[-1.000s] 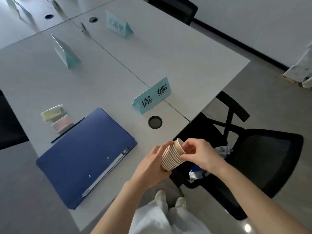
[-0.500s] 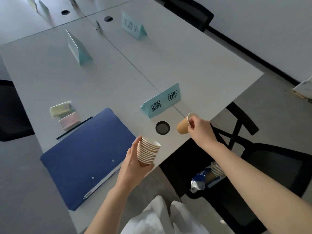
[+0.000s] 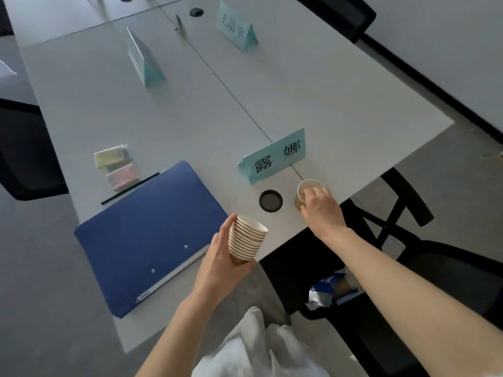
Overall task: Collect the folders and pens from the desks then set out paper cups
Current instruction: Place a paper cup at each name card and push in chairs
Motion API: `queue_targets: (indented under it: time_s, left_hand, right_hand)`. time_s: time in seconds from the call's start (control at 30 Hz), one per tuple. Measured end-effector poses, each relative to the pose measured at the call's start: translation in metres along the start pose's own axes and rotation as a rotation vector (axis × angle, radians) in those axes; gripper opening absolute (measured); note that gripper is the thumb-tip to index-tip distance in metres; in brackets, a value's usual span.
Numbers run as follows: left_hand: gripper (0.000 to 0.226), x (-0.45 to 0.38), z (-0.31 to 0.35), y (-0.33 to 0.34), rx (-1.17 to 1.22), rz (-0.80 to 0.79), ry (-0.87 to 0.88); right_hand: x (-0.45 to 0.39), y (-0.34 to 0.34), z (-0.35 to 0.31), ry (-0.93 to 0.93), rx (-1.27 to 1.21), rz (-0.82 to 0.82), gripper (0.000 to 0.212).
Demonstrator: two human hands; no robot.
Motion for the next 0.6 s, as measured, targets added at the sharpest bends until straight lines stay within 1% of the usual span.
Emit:
queue_targets:
  time_s: [0.07, 0.13, 0.2, 0.27, 0.33, 0.4, 0.5, 0.6]
  left_hand:
    - [0.103, 0.004, 0.004, -0.001, 0.001, 0.005, 0.000]
    - [0.102, 0.010, 0.009, -0.002, -0.015, 0.019, 0.000]
    - [0.102, 0.017, 0.012, -0.002, -0.035, 0.036, -0.006]
    - [0.102, 0.029, 0.015, -0.002, -0.037, 0.061, -0.004]
    - [0.101, 0.039, 0.016, -0.001, -0.034, 0.078, 0.002]
    - [0.100, 0.060, 0.018, 0.000, -0.033, 0.109, 0.015]
    - [0.100, 0.094, 0.015, 0.001, -0.031, 0.157, 0.015]
    - [0.100, 0.141, -0.004, 0.004, 0.026, 0.234, -0.046]
  right_hand:
    - [0.007, -0.013, -0.008, -0.014, -0.130, 0.053, 0.023]
    - [0.019, -0.026, -0.025, -0.041, -0.333, 0.055, 0.023]
    - [0.037, -0.038, -0.049, -0.098, -0.516, 0.007, 0.021]
    - [0.060, -0.045, -0.075, -0.150, -0.637, -0.095, 0.021]
    - [0.082, -0.043, -0.095, -0.196, -0.675, -0.220, 0.023]
    - [0.108, -0.039, -0.114, -0.277, -0.639, -0.325, 0.026]
    - [0.139, -0.031, -0.129, -0.352, -0.619, -0.412, 0.028]
    - [0.172, -0.013, -0.145, -0.410, -0.610, -0.521, 0.026]
Point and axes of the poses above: each hand's wrist, its own x-axis away from the middle knuckle, its own y-axis out of the palm, z = x × y, the point moved 10 cm from there along -x, towards the middle knuckle, and after that the axes turned 6 degrees about -x, right-handed, at the moved point
